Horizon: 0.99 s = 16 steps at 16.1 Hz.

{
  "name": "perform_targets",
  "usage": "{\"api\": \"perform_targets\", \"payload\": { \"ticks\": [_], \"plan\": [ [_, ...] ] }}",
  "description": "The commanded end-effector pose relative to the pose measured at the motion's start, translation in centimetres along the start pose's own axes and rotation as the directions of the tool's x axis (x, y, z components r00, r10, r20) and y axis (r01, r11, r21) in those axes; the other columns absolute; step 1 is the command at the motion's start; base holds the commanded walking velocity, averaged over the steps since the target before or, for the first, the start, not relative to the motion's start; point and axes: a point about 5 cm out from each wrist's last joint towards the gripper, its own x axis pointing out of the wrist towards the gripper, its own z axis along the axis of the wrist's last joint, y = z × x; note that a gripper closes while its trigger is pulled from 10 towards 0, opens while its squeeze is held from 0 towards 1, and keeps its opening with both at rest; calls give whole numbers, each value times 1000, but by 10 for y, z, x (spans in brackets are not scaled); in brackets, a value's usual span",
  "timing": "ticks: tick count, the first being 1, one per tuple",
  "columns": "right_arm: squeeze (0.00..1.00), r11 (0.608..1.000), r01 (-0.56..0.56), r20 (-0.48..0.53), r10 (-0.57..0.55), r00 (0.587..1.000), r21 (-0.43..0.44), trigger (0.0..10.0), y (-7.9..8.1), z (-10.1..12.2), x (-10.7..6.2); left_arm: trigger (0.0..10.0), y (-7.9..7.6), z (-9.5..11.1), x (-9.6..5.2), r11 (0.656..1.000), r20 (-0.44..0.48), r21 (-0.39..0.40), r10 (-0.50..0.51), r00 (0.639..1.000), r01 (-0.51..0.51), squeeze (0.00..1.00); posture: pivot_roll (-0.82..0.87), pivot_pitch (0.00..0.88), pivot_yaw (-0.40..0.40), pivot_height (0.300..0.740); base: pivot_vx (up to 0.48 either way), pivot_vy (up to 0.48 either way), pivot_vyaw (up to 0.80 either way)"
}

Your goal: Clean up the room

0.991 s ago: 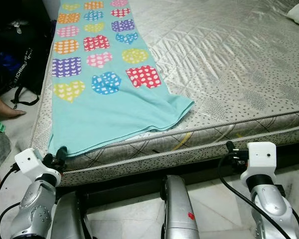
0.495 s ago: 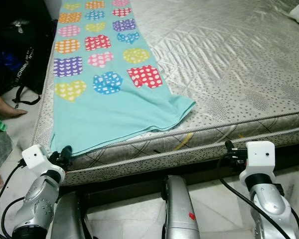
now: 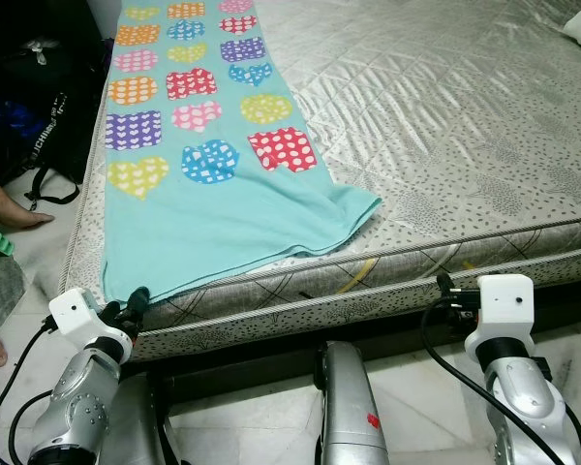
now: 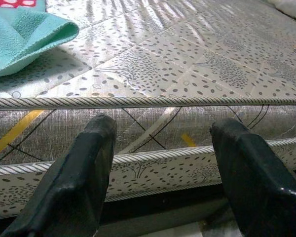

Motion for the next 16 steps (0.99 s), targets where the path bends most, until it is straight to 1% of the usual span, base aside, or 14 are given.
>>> {"api": "perform_targets", "payload": {
  "ticks": [1,2,3,5,6,7,8,16],
  "plan": [
    [0,1000,-9,10,9,1000,-3,10000,1,2,0,10000,7,-13,-3,999,-73,-3,38,997,-39,1000,-204,87,35,490,0,0,0],
    [0,1000,-10,10,10,1000,-2,10000,1,2,0,10000,7,-14,-2,999,-78,-13,40,996,-41,1000,-204,87,35,490,0,0,0],
    [0,1000,-7,11,7,1000,-2,10000,1,2,0,10000,9,-17,-3,999,-87,-10,41,995,-42,0,-209,88,37,490,0,0,0],
    [0,1000,-6,10,6,1000,-3,10000,0,2,0,10000,11,-18,-3,998,-91,-26,52,995,-55,0,-209,88,37,490,0,0,0],
    [0,1000,-5,8,5,1000,-4,10000,0,2,-1,4196,14,-17,-2,997,-83,-46,62,995,-66,0,-209,88,37,490,0,0,0],
    [0,1000,-5,6,5,1000,-4,10000,0,1,-2,0,17,-17,-2,995,-86,-60,79,993,-84,0,-212,91,38,490,0,0,0],
    [0,1000,-5,5,5,1000,-2,10000,1,1,-2,0,19,-17,-1,992,-90,-78,91,992,-98,0,-212,91,38,490,0,0,0],
    [0,1000,-3,3,3,1000,0,10000,2,1,-1,0,21,-16,0,991,-77,-93,89,993,-97,0,-208,91,39,490,0,0,0]
  ]
}}
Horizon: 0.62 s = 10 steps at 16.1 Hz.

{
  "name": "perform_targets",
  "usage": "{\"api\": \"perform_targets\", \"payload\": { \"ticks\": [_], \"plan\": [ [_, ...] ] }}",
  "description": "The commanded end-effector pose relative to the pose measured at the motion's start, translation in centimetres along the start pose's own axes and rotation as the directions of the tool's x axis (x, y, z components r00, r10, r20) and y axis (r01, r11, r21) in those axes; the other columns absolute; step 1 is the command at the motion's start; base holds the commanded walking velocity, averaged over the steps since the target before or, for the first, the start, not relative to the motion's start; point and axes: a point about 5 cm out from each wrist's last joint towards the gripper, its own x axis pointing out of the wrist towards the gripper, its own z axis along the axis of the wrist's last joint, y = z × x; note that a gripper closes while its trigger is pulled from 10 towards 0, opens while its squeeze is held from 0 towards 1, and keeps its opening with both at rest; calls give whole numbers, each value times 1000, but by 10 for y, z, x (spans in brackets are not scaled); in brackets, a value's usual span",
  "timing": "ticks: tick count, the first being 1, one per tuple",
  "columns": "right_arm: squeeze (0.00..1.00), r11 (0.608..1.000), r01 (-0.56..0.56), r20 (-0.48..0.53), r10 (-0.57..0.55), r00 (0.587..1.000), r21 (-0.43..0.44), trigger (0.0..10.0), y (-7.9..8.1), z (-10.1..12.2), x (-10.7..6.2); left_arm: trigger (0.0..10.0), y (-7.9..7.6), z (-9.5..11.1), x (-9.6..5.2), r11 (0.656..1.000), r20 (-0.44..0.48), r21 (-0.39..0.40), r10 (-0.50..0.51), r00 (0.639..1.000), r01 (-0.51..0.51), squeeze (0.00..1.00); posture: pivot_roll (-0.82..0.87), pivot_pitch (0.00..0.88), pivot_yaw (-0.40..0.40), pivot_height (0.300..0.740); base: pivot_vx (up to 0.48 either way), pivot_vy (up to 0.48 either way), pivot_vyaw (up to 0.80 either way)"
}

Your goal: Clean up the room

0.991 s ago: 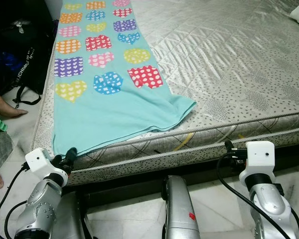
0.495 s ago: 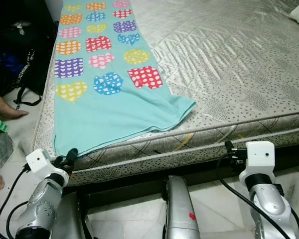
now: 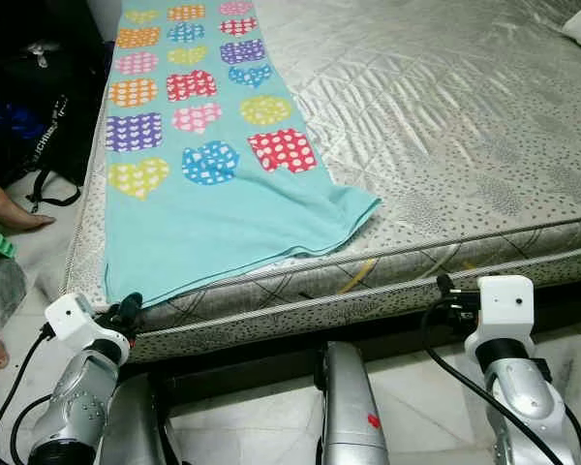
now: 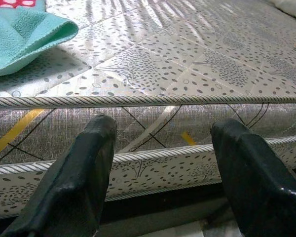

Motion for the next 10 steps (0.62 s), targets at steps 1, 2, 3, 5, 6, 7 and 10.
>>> {"api": "perform_targets", "payload": {
  "ticks": [1,2,3,5,6,7,10],
  "plan": [
    [0,1000,-6,7,6,1000,-2,10000,2,2,0,0,12,-12,-4,999,-57,-6,47,997,-47,0,-209,92,38,490,0,0,0],
    [0,1000,-6,6,6,1000,-2,10000,2,2,0,0,12,-12,-4,999,-57,-5,47,997,-48,0,-208,92,38,490,0,0,0],
    [0,1000,-5,6,5,1000,-2,10000,2,2,0,0,12,-12,-4,999,-57,-6,49,997,-49,0,-208,92,38,490,0,0,0],
    [0,1000,-6,6,6,1000,-2,10000,2,2,0,0,12,-11,-3,999,-52,-7,51,997,-51,0,-208,91,37,490,0,0,0],
    [0,1000,-5,6,5,1000,-3,10000,2,2,0,0,12,-9,-4,999,-45,-3,51,998,-51,0,-208,91,37,490,0,0,0],
    [0,1000,-5,6,5,1000,-3,10000,2,2,0,0,12,-9,-4,999,-45,-3,51,998,-51,0,-208,91,37,490,0,0,0],
    [0,1000,-5,6,5,1000,-3,10000,2,2,0,0,12,-9,-4,999,-45,-3,51,998,-51,0,-208,91,37,490,0,0,0]
  ]
}}
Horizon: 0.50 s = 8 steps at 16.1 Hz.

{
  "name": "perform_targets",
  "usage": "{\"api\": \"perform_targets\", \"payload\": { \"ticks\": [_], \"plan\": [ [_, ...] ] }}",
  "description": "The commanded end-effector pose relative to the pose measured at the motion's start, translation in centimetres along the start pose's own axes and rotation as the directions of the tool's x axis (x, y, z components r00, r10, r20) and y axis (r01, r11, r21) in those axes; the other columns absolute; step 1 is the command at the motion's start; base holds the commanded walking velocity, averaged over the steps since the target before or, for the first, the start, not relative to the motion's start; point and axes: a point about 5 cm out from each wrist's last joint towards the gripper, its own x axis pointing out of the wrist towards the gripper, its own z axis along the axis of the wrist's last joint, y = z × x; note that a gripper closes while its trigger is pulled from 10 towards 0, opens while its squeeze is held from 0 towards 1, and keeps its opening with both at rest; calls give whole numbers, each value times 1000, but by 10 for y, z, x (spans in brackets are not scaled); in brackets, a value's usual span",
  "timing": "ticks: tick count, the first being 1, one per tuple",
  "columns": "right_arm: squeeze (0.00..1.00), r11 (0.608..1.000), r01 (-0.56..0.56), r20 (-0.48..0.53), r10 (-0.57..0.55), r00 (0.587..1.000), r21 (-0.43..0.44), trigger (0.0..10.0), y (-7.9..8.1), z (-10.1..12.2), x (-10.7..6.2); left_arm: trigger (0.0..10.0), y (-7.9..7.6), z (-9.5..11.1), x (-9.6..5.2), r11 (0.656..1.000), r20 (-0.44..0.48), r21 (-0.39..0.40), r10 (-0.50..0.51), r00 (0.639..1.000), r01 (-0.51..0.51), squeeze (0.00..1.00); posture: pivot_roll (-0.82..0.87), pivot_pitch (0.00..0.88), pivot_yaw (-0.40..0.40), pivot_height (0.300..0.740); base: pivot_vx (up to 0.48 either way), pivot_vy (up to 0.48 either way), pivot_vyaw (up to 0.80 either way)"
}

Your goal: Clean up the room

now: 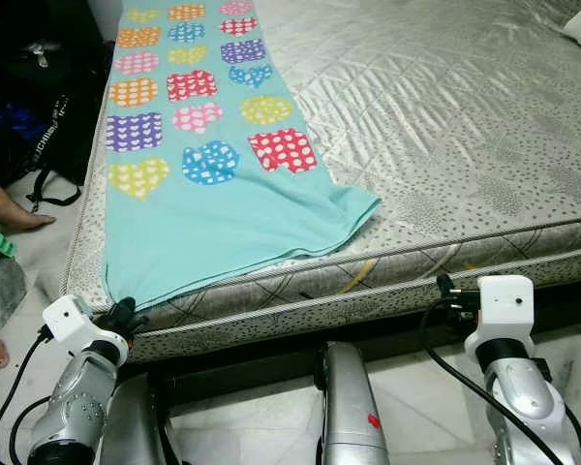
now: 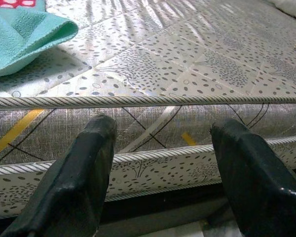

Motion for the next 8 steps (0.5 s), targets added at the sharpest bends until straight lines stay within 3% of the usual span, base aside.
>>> {"api": "perform_targets", "payload": {
  "ticks": [1,8],
  "plan": [
    [0,1000,-5,5,5,1000,-2,10000,2,2,0,0,10,-9,-3,999,-47,3,43,998,-43,0,-208,91,37,490,0,0,0],
    [0,1000,-5,5,5,1000,-2,10000,2,2,0,0,10,-9,-3,999,-47,3,43,998,-43,0,-208,91,37,490,0,0,0]
  ]
}}
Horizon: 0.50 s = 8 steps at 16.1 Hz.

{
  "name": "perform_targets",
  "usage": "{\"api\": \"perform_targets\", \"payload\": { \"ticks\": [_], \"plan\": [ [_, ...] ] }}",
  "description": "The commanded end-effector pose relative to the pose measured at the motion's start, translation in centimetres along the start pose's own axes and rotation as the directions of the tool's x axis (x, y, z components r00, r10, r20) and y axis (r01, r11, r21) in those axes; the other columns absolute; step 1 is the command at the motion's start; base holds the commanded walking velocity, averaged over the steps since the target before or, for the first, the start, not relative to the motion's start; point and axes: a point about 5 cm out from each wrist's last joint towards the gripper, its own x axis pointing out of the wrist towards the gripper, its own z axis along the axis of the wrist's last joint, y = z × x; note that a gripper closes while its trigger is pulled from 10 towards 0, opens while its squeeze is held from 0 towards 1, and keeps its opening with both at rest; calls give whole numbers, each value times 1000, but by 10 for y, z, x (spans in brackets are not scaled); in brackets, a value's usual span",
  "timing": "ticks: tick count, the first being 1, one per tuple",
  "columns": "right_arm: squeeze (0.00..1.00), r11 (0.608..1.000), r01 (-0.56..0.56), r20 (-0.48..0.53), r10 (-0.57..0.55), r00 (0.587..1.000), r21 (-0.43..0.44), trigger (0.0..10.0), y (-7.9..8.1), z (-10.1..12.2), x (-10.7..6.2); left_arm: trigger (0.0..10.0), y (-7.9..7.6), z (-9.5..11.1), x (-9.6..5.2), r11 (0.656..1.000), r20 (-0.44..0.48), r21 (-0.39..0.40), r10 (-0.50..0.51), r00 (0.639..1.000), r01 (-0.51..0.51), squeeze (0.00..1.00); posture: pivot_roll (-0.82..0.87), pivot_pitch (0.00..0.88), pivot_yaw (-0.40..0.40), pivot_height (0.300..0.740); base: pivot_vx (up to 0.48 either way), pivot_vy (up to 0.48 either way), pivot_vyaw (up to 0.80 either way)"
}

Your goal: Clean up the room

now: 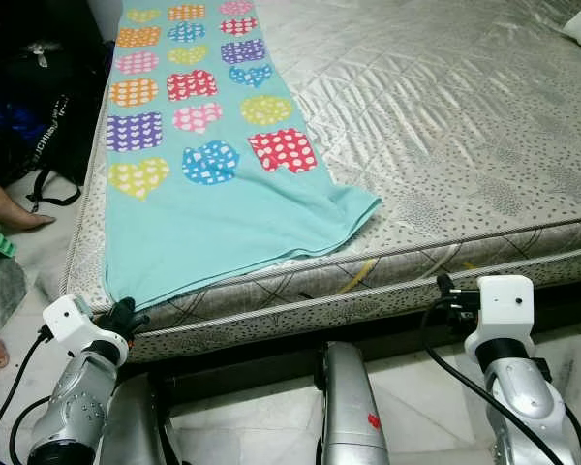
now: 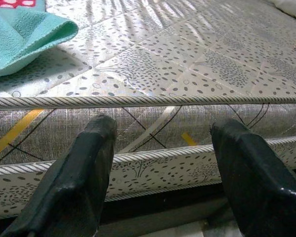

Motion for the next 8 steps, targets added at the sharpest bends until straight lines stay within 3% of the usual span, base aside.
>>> {"api": "perform_targets", "payload": {
  "ticks": [1,4,6,8],
  "plan": [
    [0,1000,-5,5,5,1000,-2,10000,2,2,0,0,10,-9,-3,999,-47,3,43,998,-43,0,-208,91,37,490,0,0,0],
    [0,1000,-5,5,5,1000,-2,10000,2,2,0,0,10,-9,-3,999,-47,3,43,998,-43,0,-208,91,37,490,0,0,0],
    [0,1000,-2,12,1,1000,2,10000,1,3,5,0,16,15,-39,997,-30,82,9,1000,-6,0,-181,79,39,490,0,0,0],
    [0,1000,-1,14,1,1000,1,10000,0,3,7,0,7,15,-44,987,-64,146,-57,996,66,0,-177,76,36,490,0,0,0]
  ]
}}
